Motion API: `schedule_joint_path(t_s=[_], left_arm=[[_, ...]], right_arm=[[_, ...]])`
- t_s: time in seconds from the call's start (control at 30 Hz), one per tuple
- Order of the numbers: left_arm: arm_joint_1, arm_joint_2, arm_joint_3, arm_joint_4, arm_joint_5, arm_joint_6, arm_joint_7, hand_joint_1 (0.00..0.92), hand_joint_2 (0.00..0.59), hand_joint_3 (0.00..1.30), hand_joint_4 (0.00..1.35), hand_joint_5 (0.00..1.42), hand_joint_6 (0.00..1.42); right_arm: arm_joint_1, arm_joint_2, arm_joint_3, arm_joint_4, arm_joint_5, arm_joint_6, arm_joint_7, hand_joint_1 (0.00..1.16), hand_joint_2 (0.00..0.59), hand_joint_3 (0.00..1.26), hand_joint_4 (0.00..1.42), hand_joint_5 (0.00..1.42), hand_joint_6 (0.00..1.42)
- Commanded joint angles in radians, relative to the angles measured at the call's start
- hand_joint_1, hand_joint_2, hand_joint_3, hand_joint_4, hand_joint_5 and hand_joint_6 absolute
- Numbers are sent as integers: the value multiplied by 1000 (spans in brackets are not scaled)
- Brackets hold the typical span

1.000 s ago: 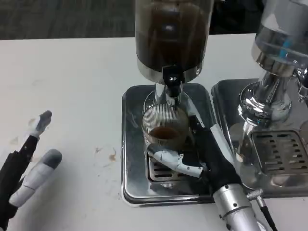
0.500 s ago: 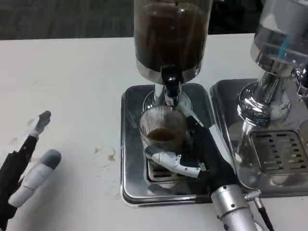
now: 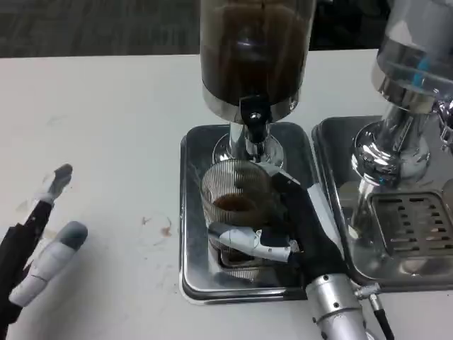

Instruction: Grasp the cup under the faucet to collect the drink, then remove the cup.

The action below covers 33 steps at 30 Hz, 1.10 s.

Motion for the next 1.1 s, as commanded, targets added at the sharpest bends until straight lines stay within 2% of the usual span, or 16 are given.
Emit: schedule_joint_path(t_s=[0.03, 0.23, 0.4, 0.53, 0.83, 1.1], left_arm=[[-6, 18, -8, -4, -7, 13, -6, 0, 94, 0, 0, 0, 0], [-14, 19, -17, 0, -6, 13, -9, 0, 94, 0, 0, 0, 0], [-15, 17, -18, 4, -5, 13, -7, 0, 94, 0, 0, 0, 0], [-15, 14, -20, 5, -6, 12, -7, 0, 94, 0, 0, 0, 0], [-24, 12, -27, 11, -5, 11, -7, 0, 94, 0, 0, 0, 0], [-29, 12, -47, 15, -4, 7, -7, 0, 93, 0, 0, 0, 0]], right_arm=[[24, 11, -7, -14, -7, -8, -44, 1046, 200, 586, 549, 524, 717], [45, 16, -6, -52, -33, -18, -107, 1074, 200, 672, 625, 625, 836], [50, 15, -6, -60, -38, -30, -112, 1092, 240, 703, 653, 726, 945], [51, 16, -8, -58, -35, -37, -114, 1130, 231, 725, 668, 770, 1037], [53, 15, -6, -69, -48, -53, -136, 1134, 214, 773, 730, 816, 1111], [72, -9, 10, -129, -112, -37, -153, 1121, 205, 792, 763, 864, 1155]])
